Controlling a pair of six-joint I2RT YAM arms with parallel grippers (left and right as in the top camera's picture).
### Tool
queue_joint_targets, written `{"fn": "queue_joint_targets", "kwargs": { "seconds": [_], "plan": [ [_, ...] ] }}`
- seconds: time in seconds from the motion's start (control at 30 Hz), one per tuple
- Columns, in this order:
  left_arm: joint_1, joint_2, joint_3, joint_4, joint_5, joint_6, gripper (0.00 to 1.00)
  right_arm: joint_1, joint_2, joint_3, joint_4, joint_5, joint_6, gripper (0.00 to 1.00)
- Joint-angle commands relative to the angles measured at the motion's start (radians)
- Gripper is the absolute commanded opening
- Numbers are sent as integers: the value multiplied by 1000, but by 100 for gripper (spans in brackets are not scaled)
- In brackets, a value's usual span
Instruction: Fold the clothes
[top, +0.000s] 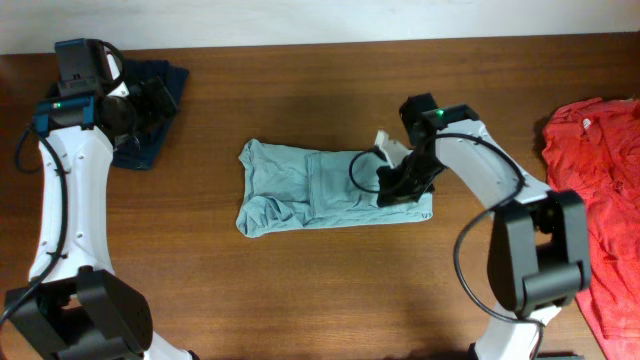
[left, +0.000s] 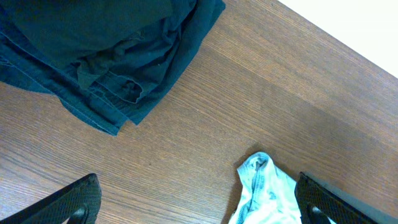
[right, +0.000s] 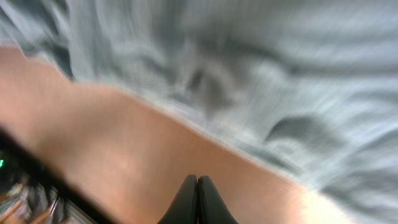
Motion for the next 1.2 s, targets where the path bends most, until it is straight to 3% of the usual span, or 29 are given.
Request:
{"fn": "queue_joint_targets", "kwargs": {
  "seconds": [0.0, 0.3, 0.63, 1.17],
  "plan": [
    [2, 2, -1, 1, -7, 1, 99, 1, -17, 6, 68, 91, 67, 4],
    [2, 2, -1, 1, -7, 1, 99, 35, 39, -69, 274, 95, 154, 4],
    [2, 2, -1, 1, -7, 1, 99, 95, 82, -69, 224, 83, 157, 4],
    [2, 2, -1, 1, -7, 1, 99, 75, 38, -11, 103, 119, 117, 4]
  ]
}}
